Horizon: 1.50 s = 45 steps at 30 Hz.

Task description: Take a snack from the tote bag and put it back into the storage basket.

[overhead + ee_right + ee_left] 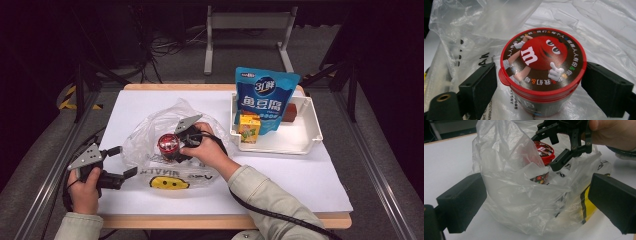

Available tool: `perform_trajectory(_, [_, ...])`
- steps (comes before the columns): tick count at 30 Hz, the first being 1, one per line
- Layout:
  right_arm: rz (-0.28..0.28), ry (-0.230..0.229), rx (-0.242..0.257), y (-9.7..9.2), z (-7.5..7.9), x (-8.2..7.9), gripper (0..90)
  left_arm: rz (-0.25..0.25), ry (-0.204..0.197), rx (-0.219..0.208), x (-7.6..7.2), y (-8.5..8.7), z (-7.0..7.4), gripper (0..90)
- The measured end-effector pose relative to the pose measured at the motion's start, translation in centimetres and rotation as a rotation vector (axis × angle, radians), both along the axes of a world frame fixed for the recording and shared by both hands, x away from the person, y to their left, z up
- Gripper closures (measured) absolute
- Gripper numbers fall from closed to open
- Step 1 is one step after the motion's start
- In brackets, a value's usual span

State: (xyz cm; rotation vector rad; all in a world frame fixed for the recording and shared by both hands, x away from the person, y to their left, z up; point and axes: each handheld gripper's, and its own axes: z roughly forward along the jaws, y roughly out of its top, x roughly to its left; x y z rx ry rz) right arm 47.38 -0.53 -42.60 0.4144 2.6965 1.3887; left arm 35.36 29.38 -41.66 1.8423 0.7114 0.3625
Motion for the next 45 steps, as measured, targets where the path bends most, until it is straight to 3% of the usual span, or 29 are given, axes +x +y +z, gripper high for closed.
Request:
perform_trajectory(8, [0.001, -0.031, -0.009, 0.7, -0.4, -0.2, 17.8, 0.000, 0.000, 0.000, 0.0, 0.0, 0.0, 2.4])
perform_trajectory(10, [-0.010, -0.050, -0.011, 0.5, -0.3, -0.1, 24.0, 0.001, -0.001, -0.001, 0.0, 0.1, 0.0, 2.4])
perform_trajectory(17, [-0.014, -0.049, -0.012, 0.7, -0.3, 0.0, 21.1, 0.001, 0.000, -0.002, 0.0, 0.0, 0.0, 2.5])
perform_trajectory(19, [-0.012, -0.064, -0.014, 0.8, -0.3, -0.1, 24.9, 0.001, -0.001, -0.002, 0.0, 0.0, 0.0, 2.4])
perform_trajectory(27, [-0.038, -0.123, -0.050, 1.1, 0.1, -0.6, 25.5, 0.004, 0.003, -0.009, 0.0, 0.1, -0.1, 2.5])
perform_trajectory(28, [-0.045, -0.135, -0.058, 1.1, 0.3, -0.7, 25.6, 0.004, 0.003, -0.010, 0.0, 0.1, -0.1, 2.4])
perform_trajectory(32, [-0.059, -0.107, -0.034, 0.9, 1.0, -0.8, 25.6, 0.003, 0.003, -0.008, 0.0, 0.1, -0.1, 2.4])
perform_trajectory(45, [-0.081, -0.119, 0.012, -0.2, 4.4, -1.5, 25.7, 0.003, 0.004, -0.008, 0.0, 0.1, -0.1, 2.5])
